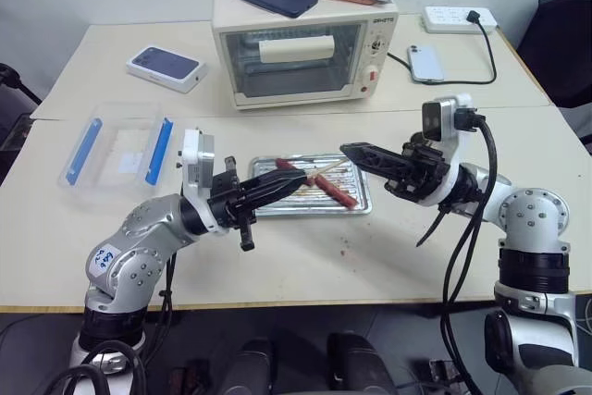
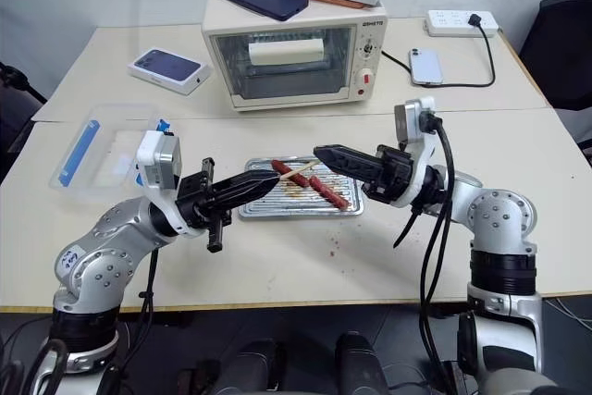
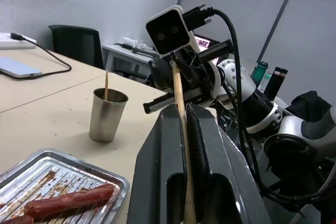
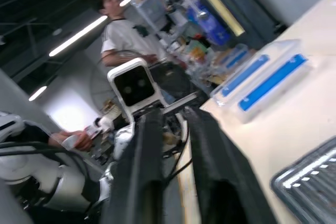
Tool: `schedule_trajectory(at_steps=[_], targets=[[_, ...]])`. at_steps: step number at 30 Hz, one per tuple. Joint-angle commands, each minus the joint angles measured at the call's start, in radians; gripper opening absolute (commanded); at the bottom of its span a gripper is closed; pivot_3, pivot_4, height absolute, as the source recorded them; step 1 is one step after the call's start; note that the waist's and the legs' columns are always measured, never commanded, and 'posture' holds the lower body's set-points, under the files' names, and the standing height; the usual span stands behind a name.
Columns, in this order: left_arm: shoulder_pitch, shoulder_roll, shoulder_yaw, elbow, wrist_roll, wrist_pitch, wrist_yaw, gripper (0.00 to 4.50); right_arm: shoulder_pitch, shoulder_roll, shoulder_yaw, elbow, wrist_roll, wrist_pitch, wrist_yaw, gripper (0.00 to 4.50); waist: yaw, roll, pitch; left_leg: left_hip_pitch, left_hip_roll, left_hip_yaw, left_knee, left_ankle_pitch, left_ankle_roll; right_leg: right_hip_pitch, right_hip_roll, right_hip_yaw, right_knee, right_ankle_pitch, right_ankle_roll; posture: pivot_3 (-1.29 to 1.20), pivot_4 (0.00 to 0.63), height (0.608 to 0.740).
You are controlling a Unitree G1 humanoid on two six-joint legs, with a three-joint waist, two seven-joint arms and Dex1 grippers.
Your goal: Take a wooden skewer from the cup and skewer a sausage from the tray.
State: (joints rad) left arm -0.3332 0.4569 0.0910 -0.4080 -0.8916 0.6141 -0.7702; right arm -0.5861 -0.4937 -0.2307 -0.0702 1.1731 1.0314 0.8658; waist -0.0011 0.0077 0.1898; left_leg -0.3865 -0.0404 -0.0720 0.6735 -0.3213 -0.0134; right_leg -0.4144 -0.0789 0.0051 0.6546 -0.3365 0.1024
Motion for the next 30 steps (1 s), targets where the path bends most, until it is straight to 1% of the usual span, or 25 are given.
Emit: schedule_trajectory(at_steps=[1,3,5,7,10,12,13,15,16,18,20,22,23,25,26,27,29,30], targets=[[0.061,0.050,0.079,-0.017,0.003,-0.027,-0.017,0.00,0.107,-0.108,-0.048,-0.089,-0.144,-0.159,0.074,2.03,0.002,0.000,0.000,0.000,0.000,0.000,0.000,0.000,0.000,0.000,0.000,0.000,0.000,0.000,0.000,0.00,0.150,0.740],[0.133,0.083,0.132,-0.004,0.015,-0.041,-0.028,0.00,0.214,-0.209,-0.056,-0.122,-0.202,-0.193,0.152,2.56,0.003,0.000,0.000,0.000,0.000,0.000,-0.001,-0.001,0.001,0.000,0.000,0.000,0.000,0.000,0.000,0.00,0.150,0.740],[0.222,0.111,0.195,0.018,0.029,-0.060,-0.040,0.00,0.344,-0.300,-0.061,-0.144,-0.295,-0.278,0.227,3.08,0.005,0.000,0.000,0.000,-0.001,0.001,-0.003,-0.001,0.002,0.000,0.000,0.001,-0.001,0.000,0.000,0.00,0.150,0.740],[0.304,0.127,0.252,0.051,0.046,-0.085,-0.050,0.00,0.463,-0.359,-0.076,-0.136,-0.380,-0.373,0.282,3.61,0.003,0.000,0.000,0.001,0.000,0.001,-0.005,-0.001,0.002,0.001,0.000,0.001,-0.002,0.000,0.000,0.00,0.150,0.740],[0.405,0.128,0.322,0.103,0.069,-0.124,-0.056,0.00,0.616,-0.400,-0.101,-0.082,-0.519,-0.550,0.336,4.42,0.000,-0.001,0.000,0.003,0.000,0.003,-0.006,-0.001,0.002,0.002,0.000,0.002,-0.004,0.000,0.000,0.00,0.150,0.740],[0.441,0.120,0.343,0.112,0.073,-0.136,-0.050,0.00,0.661,-0.397,-0.108,-0.055,-0.573,-0.635,0.340,4.42,0.001,-0.002,0.000,0.007,0.001,0.004,-0.006,-0.001,0.002,0.005,0.000,0.002,-0.003,0.000,0.000,0.00,0.150,0.740],[0.457,0.115,0.351,0.116,0.076,-0.142,-0.049,0.00,0.671,-0.405,-0.100,-0.052,-0.584,-0.636,0.345,4.42,0.001,-0.002,0.000,0.011,0.000,0.004,-0.007,-0.001,0.003,0.008,0.000,0.003,-0.004,0.000,0.000,0.00,0.150,0.740],[0.473,0.103,0.361,0.116,0.072,-0.149,-0.037,0.00,0.677,-0.430,-0.065,-0.071,-0.640,-0.618,0.302,4.42,0.001,-0.002,0.000,0.017,0.001,0.005,-0.009,-0.002,0.005,0.015,0.000,0.003,-0.006,0.000,0.000,0.00,0.150,0.740],[0.477,0.099,0.363,0.112,0.070,-0.149,-0.031,0.00,0.664,-0.446,-0.033,-0.092,-0.675,-0.588,0.270,4.42,0.000,-0.002,0.000,0.019,0.001,0.004,-0.009,-0.004,0.008,0.018,0.001,0.003,-0.007,0.000,0.000,0.00,0.150,0.740],[0.479,0.094,0.359,0.109,0.072,-0.155,-0.029,0.00,0.579,-0.454,0.045,-0.161,-0.708,-0.498,0.197,4.42,-0.002,-0.002,0.000,0.020,0.002,0.003,-0.009,-0.004,0.008,0.018,0.001,0.003,-0.008,0.000,0.000,0.00,0.150,0.740],[0.469,0.092,0.350,0.107,0.076,-0.156,-0.022,0.00,0.455,-0.422,0.104,-0.233,-0.672,-0.418,0.157,4.42,-0.007,-0.002,0.000,0.020,0.003,0.003,-0.009,-0.002,0.002,0.018,0.001,0.003,-0.008,0.000,0.000,0.00,0.150,0.740],[0.449,0.094,0.344,0.107,0.075,-0.153,-0.013,0.00,0.310,-0.379,0.168,-0.274,-0.655,-0.298,0.089,4.42,-0.010,-0.002,0.000,0.019,0.003,0.003,-0.010,-0.002,0.001,0.016,0.002,0.002,-0.008,0.000,-0.001,0.00,0.150,0.740],[0.438,0.094,0.340,0.110,0.077,-0.155,-0.010,0.00,0.234,-0.354,0.222,-0.282,-0.673,-0.246,0.060,4.42,-0.006,-0.002,0.000,0.019,0.004,0.002,-0.010,-0.002,0.000,0.016,0.002,0.002,-0.008,0.000,-0.001,0.00,0.150,0.740],[0.426,0.093,0.334,0.110,0.079,-0.155,-0.004,0.00,0.137,-0.317,0.299,-0.281,-0.710,-0.198,0.018,4.42,-0.001,-0.003,0.000,0.018,0.004,0.001,-0.010,-0.002,-0.001,0.016,0.002,0.001,-0.009,0.000,-0.001,0.00,0.150,0.740],[0.423,0.090,0.328,0.109,0.082,-0.157,-0.003,0.00,0.076,-0.281,0.344,-0.259,-0.738,-0.168,-0.021,4.42,0.002,-0.004,-0.001,0.017,0.003,0.000,-0.010,-0.002,-0.001,0.015,0.001,0.001,-0.010,0.000,-0.001,0.00,0.150,0.740],[0.423,0.088,0.324,0.106,0.083,-0.159,-0.001,0.00,0.039,-0.258,0.369,-0.242,-0.754,-0.147,-0.047,4.42,0.003,-0.004,-0.001,0.016,0.003,0.000,-0.011,-0.002,-0.001,0.015,0.001,0.000,-0.011,0.000,-0.001,0.00,0.150,0.740],[0.419,0.081,0.313,0.096,0.082,-0.158,0.005,0.00,-0.051,-0.177,0.423,-0.178,-0.802,-0.106,-0.123,4.42,0.002,-0.005,-0.001,0.014,0.002,-0.001,-0.011,-0.003,0.000,0.014,0.000,0.000,-0.012,0.000,-0.001,0.00,0.150,0.740],[0.418,0.080,0.309,0.091,0.081,-0.158,0.007,0.00,-0.076,-0.153,0.449,-0.155,-0.827,-0.114,-0.138,4.42,0.002,-0.005,-0.001,0.013,0.001,0.000,-0.010,-0.003,0.001,0.013,-0.001,0.001,-0.011,0.000,-0.001,0.00,0.150,0.740]])
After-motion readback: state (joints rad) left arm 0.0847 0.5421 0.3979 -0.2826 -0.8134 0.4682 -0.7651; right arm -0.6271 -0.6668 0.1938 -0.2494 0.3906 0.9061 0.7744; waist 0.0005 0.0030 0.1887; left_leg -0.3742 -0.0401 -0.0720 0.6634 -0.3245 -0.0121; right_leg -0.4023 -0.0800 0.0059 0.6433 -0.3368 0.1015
